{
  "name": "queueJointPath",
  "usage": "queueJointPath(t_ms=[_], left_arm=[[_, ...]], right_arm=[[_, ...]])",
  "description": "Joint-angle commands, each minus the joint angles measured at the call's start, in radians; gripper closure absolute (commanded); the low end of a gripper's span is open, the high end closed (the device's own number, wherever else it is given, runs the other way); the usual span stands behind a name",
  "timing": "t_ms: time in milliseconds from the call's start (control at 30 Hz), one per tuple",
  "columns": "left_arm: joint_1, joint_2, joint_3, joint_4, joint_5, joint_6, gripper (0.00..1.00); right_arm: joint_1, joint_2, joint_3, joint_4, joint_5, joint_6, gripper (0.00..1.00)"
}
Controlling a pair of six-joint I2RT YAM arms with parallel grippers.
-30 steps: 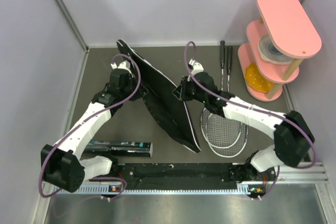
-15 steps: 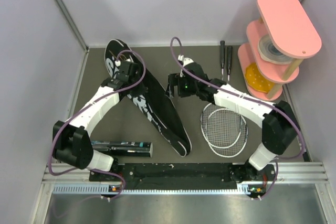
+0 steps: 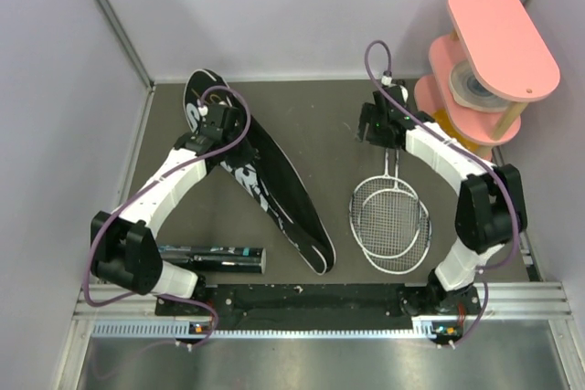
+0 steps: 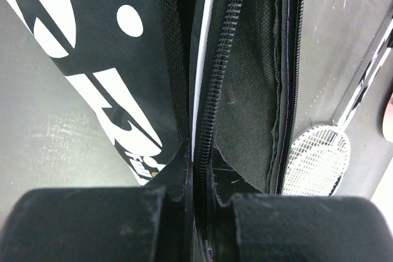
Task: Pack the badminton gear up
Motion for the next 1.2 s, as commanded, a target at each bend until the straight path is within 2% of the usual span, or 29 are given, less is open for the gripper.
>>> queueJointPath(t_ms=[0,133,300,633,767,933,967,1100,1167], left_arm=[[0.006,-0.016,0.04,0.018,0.039,0.0,1.0],[0.006,-0.053,0.009,0.04,0.024,0.021,1.0],[0.006,-0.079,-0.001,0.044,0.014,0.043,1.0],[0.006,-0.079,-0.007,0.05,0.033,0.041,1.0],[0.007,-0.081,-0.009,0.05,0.034,0.041,1.0],[0.007,-0.085,-0.011,0.05,0.027,0.044,1.0],[0.007,-0.085,-0.011,0.05,0.027,0.044,1.0],[0.007,-0.095,-0.012,0.052,0.018,0.046,1.0],[0.007,-0.102,-0.012,0.052,0.01,0.049,1.0]], right_arm=[[-0.041,0.08,0.039,-0.081,0.035,-0.063,0.31],[-0.073,0.146,0.065,-0.081,0.052,-0.141,0.38],[-0.108,0.221,0.097,-0.08,0.036,-0.165,0.47],[-0.128,0.301,0.103,-0.068,0.04,-0.174,0.5],[-0.128,0.322,0.105,-0.043,0.054,-0.179,0.64],[-0.128,0.334,0.097,-0.006,0.066,-0.172,0.74],[-0.13,0.336,0.097,-0.003,0.071,-0.168,0.83],[-0.114,0.293,0.097,0.015,0.072,-0.139,0.99],[-0.082,0.258,0.1,0.017,0.135,-0.134,1.0]])
